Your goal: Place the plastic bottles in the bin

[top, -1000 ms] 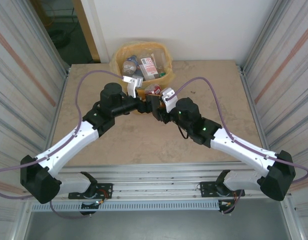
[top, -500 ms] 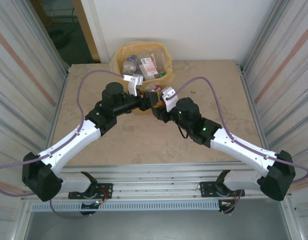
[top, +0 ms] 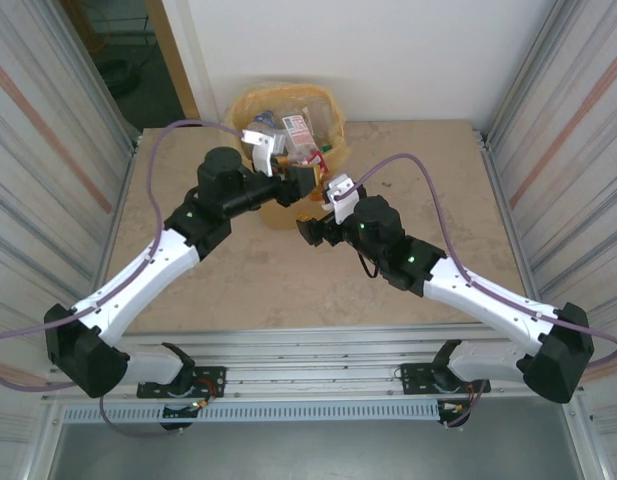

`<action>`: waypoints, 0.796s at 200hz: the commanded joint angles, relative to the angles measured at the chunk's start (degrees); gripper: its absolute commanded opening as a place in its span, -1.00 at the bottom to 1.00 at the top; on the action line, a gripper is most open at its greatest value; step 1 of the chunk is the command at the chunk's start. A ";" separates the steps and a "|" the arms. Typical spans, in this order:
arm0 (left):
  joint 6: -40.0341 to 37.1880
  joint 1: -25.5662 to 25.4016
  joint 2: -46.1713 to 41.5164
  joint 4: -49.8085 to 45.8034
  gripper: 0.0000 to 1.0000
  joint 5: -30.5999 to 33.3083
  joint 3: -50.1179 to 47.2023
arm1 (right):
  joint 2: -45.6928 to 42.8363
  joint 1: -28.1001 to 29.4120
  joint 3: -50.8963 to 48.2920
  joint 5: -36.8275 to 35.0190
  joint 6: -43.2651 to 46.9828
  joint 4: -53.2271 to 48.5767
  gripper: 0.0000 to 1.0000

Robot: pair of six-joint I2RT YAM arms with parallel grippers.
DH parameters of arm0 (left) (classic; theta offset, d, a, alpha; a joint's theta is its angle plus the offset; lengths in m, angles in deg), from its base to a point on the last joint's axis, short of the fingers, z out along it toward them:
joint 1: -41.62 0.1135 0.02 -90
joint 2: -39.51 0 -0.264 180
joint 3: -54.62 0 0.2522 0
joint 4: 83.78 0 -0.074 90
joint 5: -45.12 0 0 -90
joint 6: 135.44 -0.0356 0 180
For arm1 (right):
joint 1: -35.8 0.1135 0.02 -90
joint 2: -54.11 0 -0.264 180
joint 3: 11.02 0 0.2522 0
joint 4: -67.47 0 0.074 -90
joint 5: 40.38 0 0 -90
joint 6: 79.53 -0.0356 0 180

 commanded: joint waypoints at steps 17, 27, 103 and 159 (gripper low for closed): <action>-13.38 2.08 2.52 -5.62 -0.42 3.97 10.54 | -5.68 0.18 -0.75 -5.75 -3.42 -1.77 0.95; -16.68 2.55 3.68 -7.29 -0.42 4.83 13.52 | -6.75 0.09 -0.98 -7.27 -4.08 -2.70 0.96; -34.63 4.78 12.01 -18.52 -0.41 16.07 28.85 | -10.72 -1.30 -1.86 -14.62 -9.38 -8.34 0.95; -42.98 5.25 15.04 -24.31 -0.34 24.50 30.33 | -10.59 -2.70 -2.61 -14.41 -11.74 -8.77 0.95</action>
